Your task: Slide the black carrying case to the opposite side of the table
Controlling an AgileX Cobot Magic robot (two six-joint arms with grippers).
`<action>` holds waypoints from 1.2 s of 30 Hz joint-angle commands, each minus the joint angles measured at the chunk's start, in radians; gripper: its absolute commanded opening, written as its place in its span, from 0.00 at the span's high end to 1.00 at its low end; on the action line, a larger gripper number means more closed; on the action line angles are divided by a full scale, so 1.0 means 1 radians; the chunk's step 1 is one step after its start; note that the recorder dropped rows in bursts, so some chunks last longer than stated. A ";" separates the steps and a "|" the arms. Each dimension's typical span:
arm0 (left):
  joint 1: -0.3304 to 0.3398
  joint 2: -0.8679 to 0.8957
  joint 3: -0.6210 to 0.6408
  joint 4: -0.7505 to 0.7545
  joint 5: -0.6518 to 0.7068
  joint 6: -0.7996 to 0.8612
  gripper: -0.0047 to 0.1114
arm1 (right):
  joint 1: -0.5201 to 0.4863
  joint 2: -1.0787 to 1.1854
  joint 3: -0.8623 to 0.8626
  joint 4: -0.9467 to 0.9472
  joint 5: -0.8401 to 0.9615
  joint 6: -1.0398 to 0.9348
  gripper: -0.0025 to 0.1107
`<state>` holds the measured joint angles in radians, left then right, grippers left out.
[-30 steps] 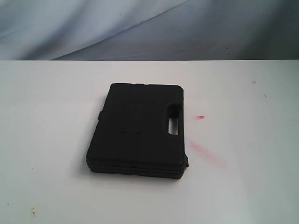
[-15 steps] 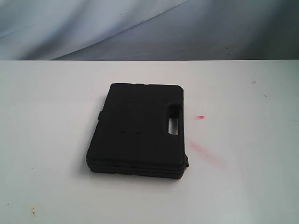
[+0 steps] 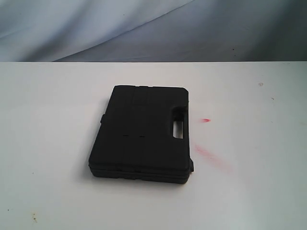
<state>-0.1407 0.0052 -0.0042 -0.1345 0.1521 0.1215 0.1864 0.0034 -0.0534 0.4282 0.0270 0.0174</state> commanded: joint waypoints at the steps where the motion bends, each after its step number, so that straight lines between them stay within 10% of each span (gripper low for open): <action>1: 0.002 -0.005 0.004 0.000 -0.005 -0.009 0.96 | -0.007 -0.003 -0.089 0.007 0.112 -0.037 0.98; 36: 0.002 -0.005 0.004 0.000 -0.005 -0.009 0.96 | 0.113 0.867 -0.687 0.021 0.641 -0.305 0.98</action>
<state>-0.1407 0.0052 -0.0042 -0.1345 0.1521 0.1215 0.2706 0.8083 -0.7210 0.4479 0.6543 -0.2849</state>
